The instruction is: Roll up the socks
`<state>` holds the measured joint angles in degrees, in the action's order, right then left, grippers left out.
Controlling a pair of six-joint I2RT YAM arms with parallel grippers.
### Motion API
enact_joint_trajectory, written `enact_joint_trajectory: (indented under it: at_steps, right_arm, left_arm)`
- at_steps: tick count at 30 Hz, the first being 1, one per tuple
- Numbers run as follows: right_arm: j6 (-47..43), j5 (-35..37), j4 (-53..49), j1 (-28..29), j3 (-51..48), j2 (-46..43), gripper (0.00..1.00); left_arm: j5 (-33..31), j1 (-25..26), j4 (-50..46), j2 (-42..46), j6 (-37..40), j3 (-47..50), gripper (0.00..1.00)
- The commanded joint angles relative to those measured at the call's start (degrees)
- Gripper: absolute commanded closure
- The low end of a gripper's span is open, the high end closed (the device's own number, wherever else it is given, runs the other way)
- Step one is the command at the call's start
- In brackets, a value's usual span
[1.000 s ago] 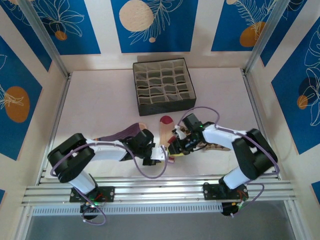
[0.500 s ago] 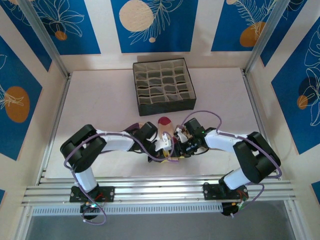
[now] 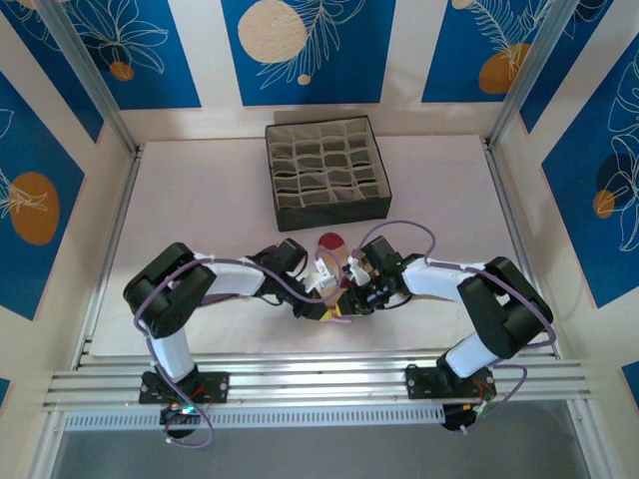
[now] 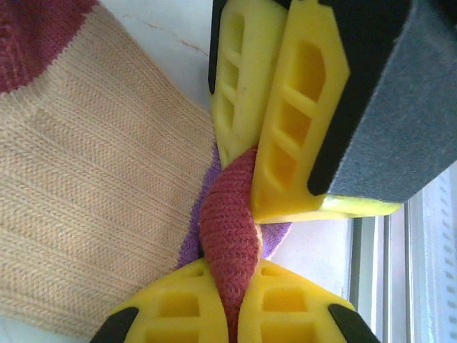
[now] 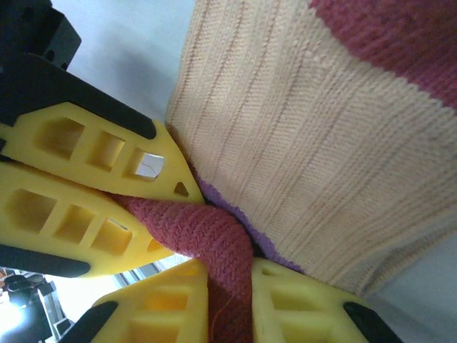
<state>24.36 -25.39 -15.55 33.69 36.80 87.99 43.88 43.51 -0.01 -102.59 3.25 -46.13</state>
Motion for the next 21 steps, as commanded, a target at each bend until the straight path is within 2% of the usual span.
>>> enact_joint_trajectory:
  at_steps: [1, 5, 7, 9, 11, 16, 21]
  right_arm:
    - [0.65, 2.36, -2.14, 0.48, 0.99, 1.45, 0.87]
    - [1.29, 3.71, -3.7, 0.47, 2.02, 2.99, 0.95]
    - [1.71, 5.06, -5.82, 0.52, 3.17, 4.4, 0.98]
    - [1.5, 6.53, -9.04, 0.5, 4.9, 6.54, 1.0]
    - [1.39, 7.73, -11.69, 0.65, 6.49, 8.28, 1.0]
    - [1.44, 8.95, -15.75, 0.92, 9.37, 11.29, 1.0]
    - [1.18, 8.86, -18.18, 1.34, 11.91, 13.55, 1.0]
  left_arm:
    - [-1.76, -0.41, -2.7, -2.36, -1.84, 1.57, 1.0]
    - [-3.44, -0.53, -3.43, -1.86, -0.45, 1.87, 0.98]
    - [-4.79, -0.55, -2.73, -0.63, 0.59, 2.65, 0.89]
    - [-6.05, -0.42, -2.28, 1.36, 2.62, 3.6, 0.84]
    - [-8.04, -0.28, -2.26, 4.12, 5.32, 4.49, 0.78]
    - [-13.45, 0.83, -1.36, 13.51, 14.99, 7.73, 0.73]
    - [-19.49, 2.49, 6.07, 23.23, 22.77, 13.91, 0.68]
